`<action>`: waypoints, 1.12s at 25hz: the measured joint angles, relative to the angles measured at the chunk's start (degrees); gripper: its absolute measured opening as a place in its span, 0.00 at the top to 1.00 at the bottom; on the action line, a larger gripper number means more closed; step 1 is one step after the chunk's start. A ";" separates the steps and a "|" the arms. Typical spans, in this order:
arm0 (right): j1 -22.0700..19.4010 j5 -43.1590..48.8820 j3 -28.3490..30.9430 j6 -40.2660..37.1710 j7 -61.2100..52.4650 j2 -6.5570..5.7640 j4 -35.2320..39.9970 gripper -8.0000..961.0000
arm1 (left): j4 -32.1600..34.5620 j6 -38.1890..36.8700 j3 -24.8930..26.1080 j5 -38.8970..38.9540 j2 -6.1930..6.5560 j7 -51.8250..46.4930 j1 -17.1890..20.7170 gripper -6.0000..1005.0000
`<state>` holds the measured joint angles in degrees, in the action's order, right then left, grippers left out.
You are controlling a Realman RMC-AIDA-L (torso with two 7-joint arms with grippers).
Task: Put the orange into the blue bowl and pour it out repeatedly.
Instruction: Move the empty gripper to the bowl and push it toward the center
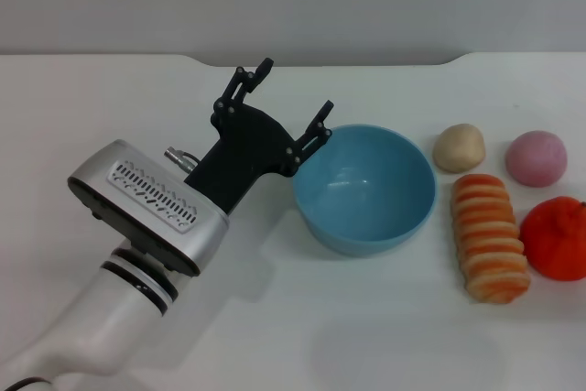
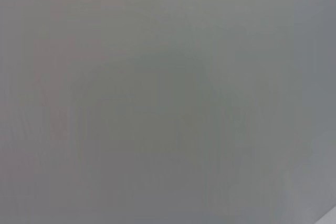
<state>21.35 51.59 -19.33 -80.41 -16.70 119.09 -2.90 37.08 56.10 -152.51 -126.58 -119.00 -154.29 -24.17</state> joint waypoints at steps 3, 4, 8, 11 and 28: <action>0.18 0.00 0.00 0.00 0.00 0.00 0.00 0.36 | -0.03 -0.01 0.04 0.01 0.00 -0.09 -0.04 0.19; 0.25 0.00 0.00 0.00 0.00 0.00 0.00 0.36 | -0.03 -0.04 0.06 0.04 0.00 -0.13 -0.04 0.19; 0.39 0.00 0.00 0.00 0.00 0.00 0.06 0.36 | -0.03 -0.33 0.15 0.34 0.00 -0.27 -0.02 0.19; 0.44 0.00 0.00 0.00 0.00 0.00 0.12 0.35 | -0.03 -0.33 0.39 0.42 0.00 -0.32 0.17 0.19; 0.36 0.00 0.00 -0.13 0.01 -0.05 0.38 0.35 | 22.55 -36.13 22.03 -5.95 3.14 -10.00 0.94 0.20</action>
<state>21.71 51.59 -19.34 -80.54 -16.69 119.03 -2.52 59.64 19.98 -130.48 -132.52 -115.86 -164.29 -23.22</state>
